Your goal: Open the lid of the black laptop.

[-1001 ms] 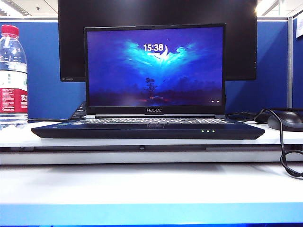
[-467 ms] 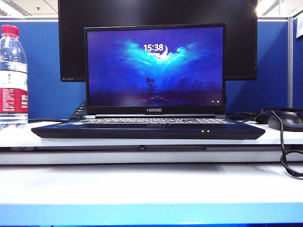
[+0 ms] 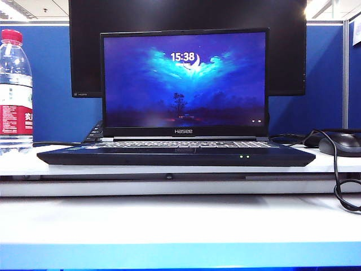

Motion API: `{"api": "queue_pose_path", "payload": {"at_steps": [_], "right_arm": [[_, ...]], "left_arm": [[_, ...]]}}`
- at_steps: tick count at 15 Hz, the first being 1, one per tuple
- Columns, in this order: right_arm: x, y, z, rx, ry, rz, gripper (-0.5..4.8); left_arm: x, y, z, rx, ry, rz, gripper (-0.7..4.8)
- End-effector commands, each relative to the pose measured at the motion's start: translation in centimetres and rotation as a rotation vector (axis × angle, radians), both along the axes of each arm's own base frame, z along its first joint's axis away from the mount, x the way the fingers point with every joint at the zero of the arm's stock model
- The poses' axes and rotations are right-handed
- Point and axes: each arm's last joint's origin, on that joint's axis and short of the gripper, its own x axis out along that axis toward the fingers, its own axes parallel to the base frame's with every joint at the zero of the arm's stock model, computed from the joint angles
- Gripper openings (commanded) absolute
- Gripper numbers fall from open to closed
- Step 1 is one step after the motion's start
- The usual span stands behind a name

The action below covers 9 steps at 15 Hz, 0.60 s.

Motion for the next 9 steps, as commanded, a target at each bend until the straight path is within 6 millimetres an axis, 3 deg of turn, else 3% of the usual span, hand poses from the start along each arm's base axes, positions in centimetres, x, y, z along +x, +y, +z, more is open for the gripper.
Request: {"api": "queue_pose_path", "payload": {"at_steps": [1,3,5,6,8,9], "right_arm": [[0.0,0.0,0.2,0.006,-0.017,0.000,-0.01],[0.0,0.0,0.2,0.005,-0.017,0.000,-0.01],[0.0,0.0,0.2,0.005,-0.017,0.000,-0.01],[0.0,0.0,0.2,0.006,-0.017,0.001,-0.01],[0.0,-0.1,0.2,0.000,-0.019,-0.015,-0.01],[-0.1,-0.1,0.2,0.001,-0.021,-0.014,-0.01]], "left_arm": [[-0.2,0.2,0.2,0.037,-0.058,0.042,0.40],[-1.3,1.1,0.1,0.046,-0.093,0.203,0.40],[-4.6,2.9,-0.2,-0.029,-0.196,0.492,0.40],[-5.1,3.1,-1.1,-0.048,-0.214,0.555,0.40],[-4.9,3.1,-2.6,-0.069,-0.203,0.588,0.40],[-2.8,2.9,-4.4,-0.076,-0.215,0.596,0.40]]}}
